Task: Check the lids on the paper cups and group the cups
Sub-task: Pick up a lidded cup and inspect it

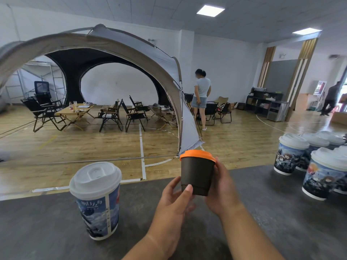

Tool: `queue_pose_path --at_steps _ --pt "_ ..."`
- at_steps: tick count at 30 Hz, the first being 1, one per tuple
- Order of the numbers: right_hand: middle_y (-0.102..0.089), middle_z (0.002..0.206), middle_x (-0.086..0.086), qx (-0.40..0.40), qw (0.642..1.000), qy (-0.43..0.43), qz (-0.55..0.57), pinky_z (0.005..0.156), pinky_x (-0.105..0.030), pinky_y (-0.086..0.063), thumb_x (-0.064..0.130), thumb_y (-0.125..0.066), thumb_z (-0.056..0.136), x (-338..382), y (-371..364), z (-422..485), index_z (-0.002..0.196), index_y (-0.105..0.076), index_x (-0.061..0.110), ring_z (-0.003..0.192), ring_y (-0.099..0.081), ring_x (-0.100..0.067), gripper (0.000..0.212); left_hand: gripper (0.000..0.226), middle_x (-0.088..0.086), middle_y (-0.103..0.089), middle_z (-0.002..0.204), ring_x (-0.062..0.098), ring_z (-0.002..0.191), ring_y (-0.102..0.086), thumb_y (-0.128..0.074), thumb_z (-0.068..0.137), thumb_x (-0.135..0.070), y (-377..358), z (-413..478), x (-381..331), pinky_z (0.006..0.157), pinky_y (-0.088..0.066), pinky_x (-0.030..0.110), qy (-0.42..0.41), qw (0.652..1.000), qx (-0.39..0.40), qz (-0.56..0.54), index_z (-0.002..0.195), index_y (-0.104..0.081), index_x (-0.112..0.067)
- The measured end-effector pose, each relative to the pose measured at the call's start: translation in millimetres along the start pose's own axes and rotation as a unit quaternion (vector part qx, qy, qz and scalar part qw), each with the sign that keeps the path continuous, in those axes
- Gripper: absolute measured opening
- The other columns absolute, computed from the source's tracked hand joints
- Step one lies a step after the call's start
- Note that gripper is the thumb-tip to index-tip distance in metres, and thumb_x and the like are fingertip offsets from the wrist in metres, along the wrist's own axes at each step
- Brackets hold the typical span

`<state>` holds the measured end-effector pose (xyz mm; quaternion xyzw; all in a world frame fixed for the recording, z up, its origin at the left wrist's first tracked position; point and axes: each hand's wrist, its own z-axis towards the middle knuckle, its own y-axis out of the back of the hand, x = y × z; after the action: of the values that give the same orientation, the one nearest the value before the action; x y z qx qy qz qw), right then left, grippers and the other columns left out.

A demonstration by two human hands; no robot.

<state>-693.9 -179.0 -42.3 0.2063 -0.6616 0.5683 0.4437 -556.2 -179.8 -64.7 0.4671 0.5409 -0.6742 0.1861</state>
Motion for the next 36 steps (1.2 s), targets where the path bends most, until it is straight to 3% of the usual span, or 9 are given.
queue_pose_path --at_steps 4,7,10,15,21,24,30,33,36 --pt "-0.066 0.125 -0.016 -0.019 0.999 0.046 -0.021 0.103 -0.058 -0.044 0.065 -0.057 0.081 -6 -5 1 0.129 -0.060 0.019 0.119 -0.060 -0.034 0.066 0.065 0.001 -0.065 0.111 0.010 0.104 -0.064 -0.076 0.080 -0.016 6 -2 -5 0.095 -0.050 0.033 -0.066 0.990 -0.036 0.121 0.132 -0.042 -0.032" --pt "-0.063 0.125 -0.024 -0.005 0.998 0.050 -0.038 0.089 -0.052 -0.055 0.060 -0.062 0.082 -8 -5 -1 0.131 -0.056 0.006 0.115 -0.062 -0.038 0.073 0.075 -0.004 -0.058 0.112 -0.004 0.096 -0.062 -0.085 0.070 -0.028 7 -4 -4 0.076 -0.048 0.014 -0.107 0.976 -0.024 0.186 0.126 -0.037 -0.045" --pt "-0.065 0.120 -0.026 -0.005 0.999 0.042 -0.029 0.082 -0.046 -0.056 0.057 -0.051 0.088 -5 -3 -2 0.124 -0.062 0.003 0.106 -0.065 -0.038 0.066 0.065 0.002 -0.061 0.115 0.010 0.105 -0.062 -0.081 0.066 -0.049 4 -4 -2 0.081 -0.051 0.028 -0.062 0.991 -0.004 0.117 0.122 -0.047 -0.042" --pt "-0.071 0.096 -0.021 0.033 0.999 0.012 0.014 0.070 -0.036 -0.057 0.055 -0.038 0.094 -1 0 -3 0.095 -0.078 0.009 0.081 -0.069 -0.029 0.061 0.054 0.016 -0.071 0.097 0.024 0.081 -0.068 -0.063 0.074 -0.031 0 -1 -2 0.072 -0.052 0.040 0.055 0.995 0.068 -0.050 0.124 -0.053 -0.012" --pt "-0.069 0.118 -0.016 0.016 0.998 0.052 -0.031 0.099 -0.050 -0.046 0.061 -0.043 0.090 -3 -6 -2 0.118 -0.065 0.015 0.111 -0.066 -0.028 0.058 0.059 0.007 -0.073 0.098 0.019 0.094 -0.069 -0.070 0.068 -0.023 2 0 -4 0.082 -0.052 0.036 -0.040 0.999 -0.004 -0.008 0.124 -0.052 -0.023" --pt "-0.060 0.131 -0.020 0.015 0.996 0.071 -0.052 0.109 -0.062 -0.035 0.071 -0.065 0.075 -9 -4 3 0.131 -0.057 0.014 0.126 -0.055 -0.036 0.081 0.058 0.003 -0.071 0.104 0.012 0.101 -0.067 -0.074 0.074 -0.014 8 2 -2 0.092 -0.051 0.032 -0.093 0.993 -0.024 0.073 0.124 -0.049 -0.030" --pt "-0.055 0.135 -0.024 0.031 0.997 0.057 -0.044 0.112 -0.059 -0.033 0.059 -0.067 0.081 -14 4 8 0.133 -0.056 0.013 0.128 -0.050 -0.041 0.071 0.062 -0.001 -0.061 0.111 -0.009 0.093 -0.062 -0.074 0.077 0.002 13 9 1 0.074 -0.051 0.012 -0.149 0.977 -0.032 0.146 0.121 -0.047 -0.031" --pt "-0.063 0.124 -0.018 0.009 0.998 0.050 -0.027 0.099 -0.045 -0.042 0.053 -0.075 0.074 -15 0 7 0.123 -0.062 0.013 0.113 -0.057 -0.031 0.065 0.066 -0.003 -0.055 0.118 -0.012 0.098 -0.059 -0.075 0.075 0.006 15 9 2 0.078 -0.051 0.013 -0.170 0.969 -0.041 0.174 0.117 -0.047 -0.037" --pt "-0.069 0.116 -0.016 -0.036 0.995 0.041 -0.079 0.082 -0.035 -0.047 0.043 -0.058 0.087 -11 -9 1 0.126 -0.059 0.003 0.100 -0.065 -0.023 0.056 0.075 -0.004 -0.051 0.125 -0.001 0.112 -0.055 -0.081 0.072 -0.001 20 8 3 0.085 -0.049 0.017 -0.184 0.958 -0.063 0.212 0.122 -0.043 -0.043"
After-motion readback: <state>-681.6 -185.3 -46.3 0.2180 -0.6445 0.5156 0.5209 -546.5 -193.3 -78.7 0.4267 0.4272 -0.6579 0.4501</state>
